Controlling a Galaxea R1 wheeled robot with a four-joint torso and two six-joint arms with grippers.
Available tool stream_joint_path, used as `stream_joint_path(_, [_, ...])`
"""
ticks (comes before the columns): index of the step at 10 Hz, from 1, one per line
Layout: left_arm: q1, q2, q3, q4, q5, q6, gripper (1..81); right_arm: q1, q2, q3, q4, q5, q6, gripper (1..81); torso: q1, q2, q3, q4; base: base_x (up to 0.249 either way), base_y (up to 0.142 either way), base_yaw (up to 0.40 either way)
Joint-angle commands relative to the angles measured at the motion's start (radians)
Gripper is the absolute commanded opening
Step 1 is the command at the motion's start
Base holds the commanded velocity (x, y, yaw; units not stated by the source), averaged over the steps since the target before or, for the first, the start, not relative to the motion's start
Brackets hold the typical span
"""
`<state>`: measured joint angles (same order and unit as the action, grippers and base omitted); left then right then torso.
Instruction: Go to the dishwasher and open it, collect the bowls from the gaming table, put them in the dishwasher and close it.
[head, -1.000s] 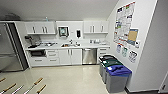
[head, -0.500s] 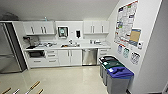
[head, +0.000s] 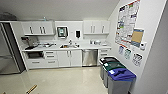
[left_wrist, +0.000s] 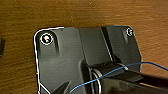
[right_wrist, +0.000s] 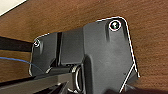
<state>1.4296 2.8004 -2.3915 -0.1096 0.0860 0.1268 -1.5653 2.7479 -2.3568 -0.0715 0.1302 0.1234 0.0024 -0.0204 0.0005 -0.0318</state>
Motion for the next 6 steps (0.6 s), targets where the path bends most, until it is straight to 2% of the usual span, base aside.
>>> stream_joint_path(1, [-0.065, -0.018, 0.008, -0.012, 0.055, -0.001, 81.1, 0.049, -0.02, 0.015, -0.013, -0.046, -0.004, 81.1, 0.0, 0.0, 0.0, 0.0, 0.134, 0.0, 0.0])
stream_joint_path(6, [-0.065, -0.019, 0.008, -0.012, 0.055, -0.001, 81.1, 0.049, -0.02, 0.015, -0.013, -0.046, -0.004, 81.1, 0.0, 0.0, 0.0, 0.0, 0.135, 0.0, 0.0])
